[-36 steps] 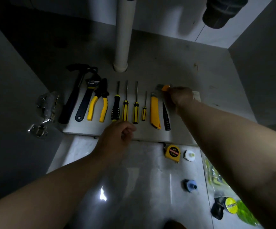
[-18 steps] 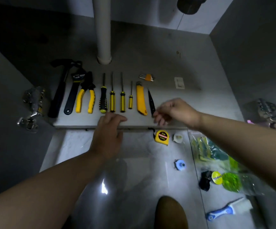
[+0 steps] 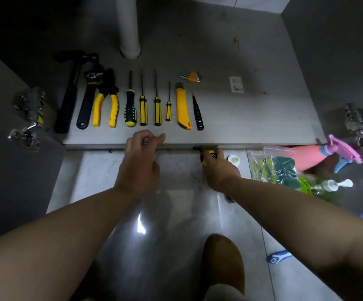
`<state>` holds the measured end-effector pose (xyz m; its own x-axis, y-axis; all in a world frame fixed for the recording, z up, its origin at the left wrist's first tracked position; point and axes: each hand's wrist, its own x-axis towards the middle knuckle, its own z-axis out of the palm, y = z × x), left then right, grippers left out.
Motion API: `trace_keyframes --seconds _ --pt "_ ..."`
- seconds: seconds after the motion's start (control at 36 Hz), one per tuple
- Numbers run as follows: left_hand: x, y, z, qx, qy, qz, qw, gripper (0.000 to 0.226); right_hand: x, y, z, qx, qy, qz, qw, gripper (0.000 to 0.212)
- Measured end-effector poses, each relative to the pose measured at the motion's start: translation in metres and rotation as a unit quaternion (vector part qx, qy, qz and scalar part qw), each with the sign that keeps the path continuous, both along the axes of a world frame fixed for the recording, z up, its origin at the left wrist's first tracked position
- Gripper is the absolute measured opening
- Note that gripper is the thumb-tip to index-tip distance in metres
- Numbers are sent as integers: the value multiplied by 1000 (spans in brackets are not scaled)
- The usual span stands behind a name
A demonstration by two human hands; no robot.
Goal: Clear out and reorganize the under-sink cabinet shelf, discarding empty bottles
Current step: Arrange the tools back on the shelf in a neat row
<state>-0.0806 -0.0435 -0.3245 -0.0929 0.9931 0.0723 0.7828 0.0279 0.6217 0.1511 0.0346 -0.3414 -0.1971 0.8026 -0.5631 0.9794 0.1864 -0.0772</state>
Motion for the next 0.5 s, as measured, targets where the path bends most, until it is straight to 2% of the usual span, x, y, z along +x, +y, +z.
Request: trace_keyframes --seconds 0.11,0.19,0.28,0.33,0.42,0.5 --pt "4 -3 3 -7 -7 3 1000 79 0 -5 -5 32 -37 18 999 72" --pt "9 -10 9 -19 28 -1 999 76 2 -13 -9 36 -39 37 998 71" --pt "13 -17 13 -1 54 -33 998 62 1 -23 -11 33 -10 46 998 71" --pt "15 -22 11 7 41 -77 996 46 0 -31 -11 20 39 43 998 68" --pt "25 -29 2 -94 -21 -113 989 31 -4 -46 -10 4 132 38 990 67" --pt "40 -26 -1 -262 -168 -45 949 49 -8 -59 -3 -4 227 50 973 66"
